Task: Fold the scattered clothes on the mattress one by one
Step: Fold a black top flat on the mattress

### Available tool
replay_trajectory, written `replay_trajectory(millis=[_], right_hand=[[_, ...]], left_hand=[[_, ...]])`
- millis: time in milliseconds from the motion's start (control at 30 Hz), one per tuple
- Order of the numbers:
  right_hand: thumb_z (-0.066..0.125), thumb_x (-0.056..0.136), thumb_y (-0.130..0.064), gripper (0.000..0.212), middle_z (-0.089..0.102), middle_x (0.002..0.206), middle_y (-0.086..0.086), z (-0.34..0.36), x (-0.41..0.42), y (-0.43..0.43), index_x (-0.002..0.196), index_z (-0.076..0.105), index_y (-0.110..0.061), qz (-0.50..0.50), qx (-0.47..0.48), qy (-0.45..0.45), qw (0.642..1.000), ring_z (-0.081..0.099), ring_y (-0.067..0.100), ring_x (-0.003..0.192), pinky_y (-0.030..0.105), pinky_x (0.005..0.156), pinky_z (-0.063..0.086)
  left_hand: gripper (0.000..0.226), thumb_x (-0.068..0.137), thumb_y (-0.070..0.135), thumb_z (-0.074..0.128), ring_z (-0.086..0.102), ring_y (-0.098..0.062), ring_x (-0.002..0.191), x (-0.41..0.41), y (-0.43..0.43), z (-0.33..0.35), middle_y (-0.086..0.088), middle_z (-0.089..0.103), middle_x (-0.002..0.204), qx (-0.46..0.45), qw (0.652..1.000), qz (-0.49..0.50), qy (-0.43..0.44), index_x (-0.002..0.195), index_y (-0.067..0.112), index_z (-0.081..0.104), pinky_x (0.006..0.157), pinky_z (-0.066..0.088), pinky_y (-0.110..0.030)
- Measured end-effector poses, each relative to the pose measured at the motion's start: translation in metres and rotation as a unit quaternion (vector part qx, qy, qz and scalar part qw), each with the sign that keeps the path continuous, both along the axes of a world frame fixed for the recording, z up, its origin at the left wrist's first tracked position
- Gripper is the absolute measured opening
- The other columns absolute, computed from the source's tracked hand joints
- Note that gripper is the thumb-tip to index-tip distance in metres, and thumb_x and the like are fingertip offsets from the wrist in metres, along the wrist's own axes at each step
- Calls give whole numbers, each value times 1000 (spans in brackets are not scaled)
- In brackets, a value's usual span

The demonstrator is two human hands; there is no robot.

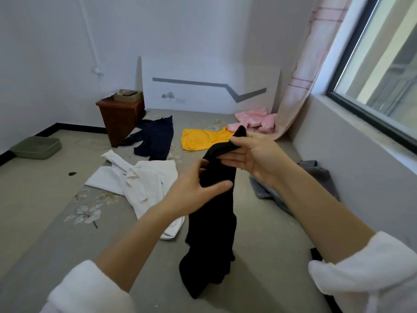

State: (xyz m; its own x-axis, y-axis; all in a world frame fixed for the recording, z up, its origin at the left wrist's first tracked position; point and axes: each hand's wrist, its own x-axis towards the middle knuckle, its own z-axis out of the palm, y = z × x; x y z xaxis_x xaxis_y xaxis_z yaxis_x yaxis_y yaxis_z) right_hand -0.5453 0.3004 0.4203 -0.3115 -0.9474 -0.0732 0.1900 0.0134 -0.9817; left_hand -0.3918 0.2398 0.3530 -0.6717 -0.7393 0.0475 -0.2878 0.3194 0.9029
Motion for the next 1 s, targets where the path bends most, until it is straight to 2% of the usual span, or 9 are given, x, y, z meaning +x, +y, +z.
replay_trajectory(millis=[133, 267, 367, 433, 533, 700, 833, 933, 1000], right_hand=[[55, 95, -10, 10, 69, 97, 18, 9, 0, -3, 104, 51, -5, -21, -26, 55, 998, 70, 28, 83, 34, 78, 59], [55, 95, -15, 6, 70, 85, 8, 11, -21, 0, 99, 53, -11, -123, -30, 105, 986, 71, 19, 71, 29, 70, 56], [52, 96, -18, 10, 64, 78, 3, 10, -34, -1, 86, 53, -18, -177, 0, 93, 980, 63, 15, 68, 31, 70, 51], [51, 96, -20, 10, 60, 85, 3, 17, -39, -4, 86, 52, -20, -178, 13, 77, 981, 60, 16, 77, 34, 75, 51], [55, 93, -22, 4, 59, 94, 3, 34, -42, -10, 92, 55, -19, -168, 16, 102, 980, 58, 19, 91, 38, 78, 49], [52, 95, -21, 8, 59, 104, 6, 47, -46, -11, 89, 56, -19, -137, 12, 106, 985, 58, 22, 99, 42, 90, 50], [51, 96, -20, 10, 61, 90, 4, 45, -45, -12, 87, 53, -18, -111, 3, 125, 986, 59, 17, 78, 29, 64, 44], [54, 95, -20, 9, 62, 81, 2, 45, -41, -15, 87, 52, -17, -96, -22, 160, 982, 57, 14, 63, 26, 53, 35], [55, 95, -19, 9, 64, 85, 4, 46, -37, -18, 88, 52, -16, -81, -57, 168, 981, 62, 15, 66, 24, 53, 42]], left_hand=[[7, 94, 31, 55, 60, -20, 82, -9, -12, -11, 11, 59, 80, -83, 995, 49, -33, 95, 27, 51, 60, 39, -29], [33, 98, 6, 46, 46, -6, 47, 6, -49, 10, 11, 53, 52, -51, 998, 19, 27, 82, 29, 63, 49, 28, -28], [30, 98, 11, 49, 46, -19, 53, 14, -69, 42, -10, 60, 66, -57, 998, 23, 27, 94, 30, 71, 52, 30, -29], [26, 97, 12, 52, 58, -14, 64, 13, -71, 64, -4, 71, 86, -92, 994, 46, 44, 107, 29, 70, 56, 43, -23], [28, 93, 12, 57, 62, -2, 91, 13, -72, 93, 7, 69, 103, -253, 955, 139, 68, 115, 23, 69, 86, 45, -12], [18, 93, 25, 55, 55, -2, 61, 22, -79, 112, 10, 64, 71, -295, 943, 147, 32, 94, 20, 72, 53, 37, -8], [28, 95, 38, 52, 60, -26, 63, 30, -85, 110, -5, 70, 83, -287, 949, 129, -7, 95, 20, 73, 57, 40, -27], [40, 96, 42, 49, 46, -14, 52, 36, -90, 109, -7, 60, 71, -229, 965, 130, -21, 88, 10, 71, 46, 32, -21], [37, 97, 40, 47, 46, -9, 51, 37, -90, 109, 1, 56, 62, -189, 973, 134, 4, 85, 14, 69, 45, 32, -18]])
